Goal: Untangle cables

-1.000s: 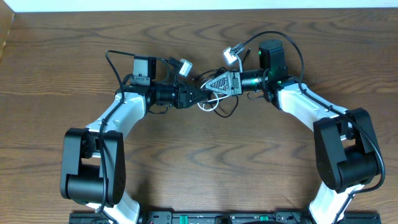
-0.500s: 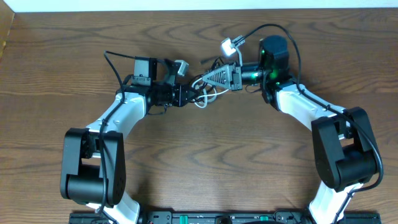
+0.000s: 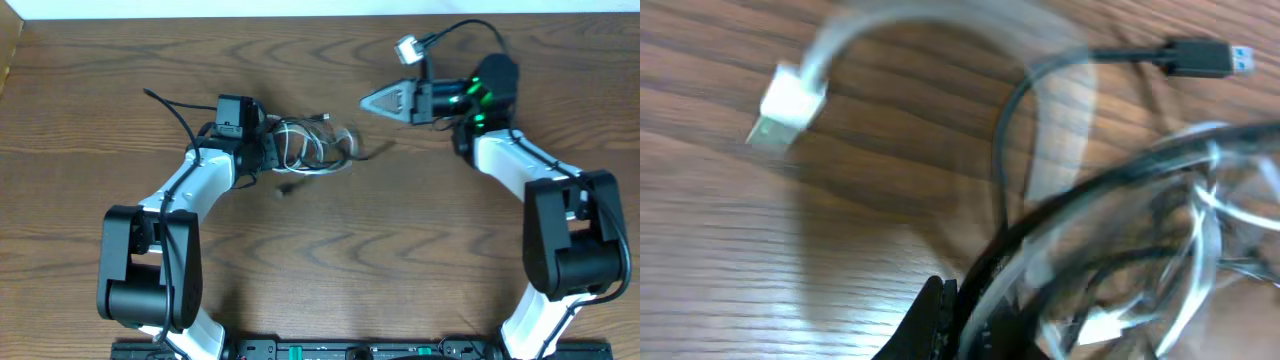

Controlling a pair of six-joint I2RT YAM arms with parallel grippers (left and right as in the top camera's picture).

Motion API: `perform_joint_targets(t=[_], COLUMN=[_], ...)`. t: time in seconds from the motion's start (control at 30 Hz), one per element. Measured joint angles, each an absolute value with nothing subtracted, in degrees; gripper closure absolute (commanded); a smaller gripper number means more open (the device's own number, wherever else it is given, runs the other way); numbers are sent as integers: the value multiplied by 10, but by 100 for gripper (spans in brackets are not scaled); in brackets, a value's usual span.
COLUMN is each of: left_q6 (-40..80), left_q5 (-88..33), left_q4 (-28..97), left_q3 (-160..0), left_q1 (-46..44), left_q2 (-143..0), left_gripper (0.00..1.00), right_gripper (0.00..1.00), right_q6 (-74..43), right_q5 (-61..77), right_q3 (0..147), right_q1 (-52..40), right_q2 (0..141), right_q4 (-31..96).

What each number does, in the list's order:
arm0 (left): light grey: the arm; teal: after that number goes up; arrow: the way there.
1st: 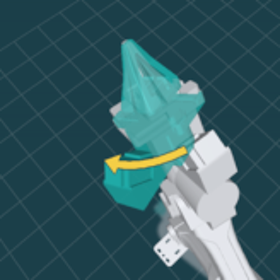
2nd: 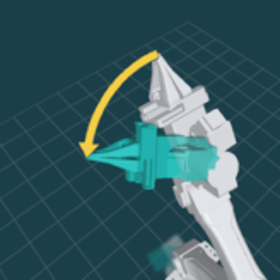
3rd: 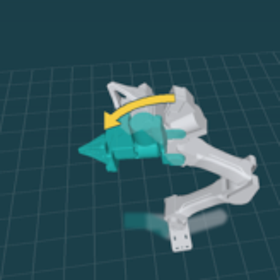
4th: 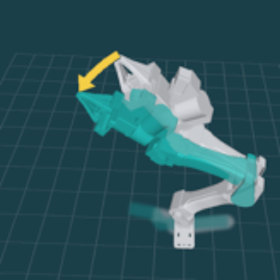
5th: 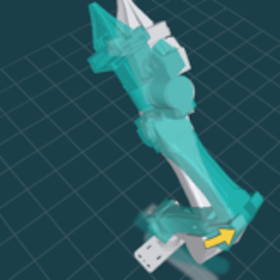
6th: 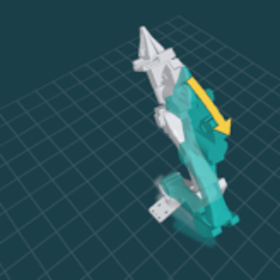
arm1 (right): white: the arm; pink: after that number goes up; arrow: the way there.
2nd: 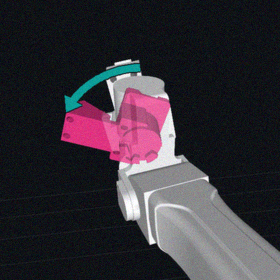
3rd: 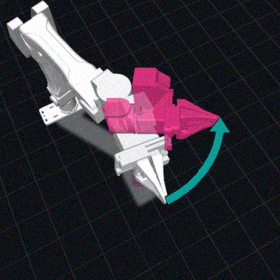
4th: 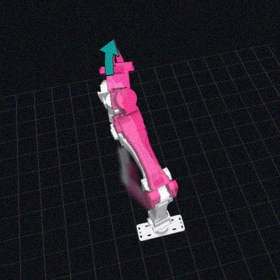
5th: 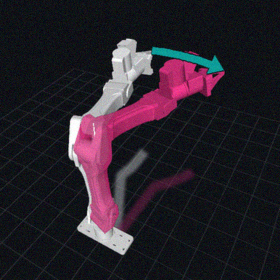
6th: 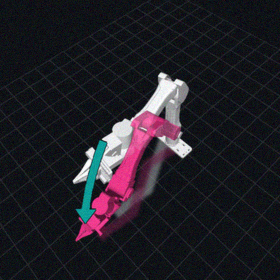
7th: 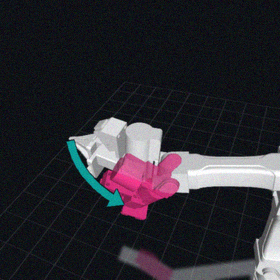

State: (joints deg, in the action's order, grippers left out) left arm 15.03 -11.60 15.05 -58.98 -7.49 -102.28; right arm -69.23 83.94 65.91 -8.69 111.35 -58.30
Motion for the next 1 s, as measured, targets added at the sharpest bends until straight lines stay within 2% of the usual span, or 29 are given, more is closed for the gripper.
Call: perform_joint_targets(t=[0.2,0.27,0.43,0.63,1.0], left_q6=[152,152,152,152,117], left_q5=[-91,-91,-133,-194,-346], left_q4=[149,145,130,119,100], left_q3=[-590,-590,-590,-590,-590], left_q1=[-74,-74,-73,-73,-73], left_q2=[-1023,-1023,-1023,-1023,-1023], left_gripper=[92,92,92,92,93], right_gripper=[99,93,71,52,50], right_q6=[-714,-714,-705,-655,-525], right_q5=[861,866,871,848,722], right_q3=[659,659,654,611,541], right_q1=[-38,-34,-44,-67,-102], right_q2=[1114,1114,1114,1114,1114], right_q4=[-564,-555,-536,-464,-252])
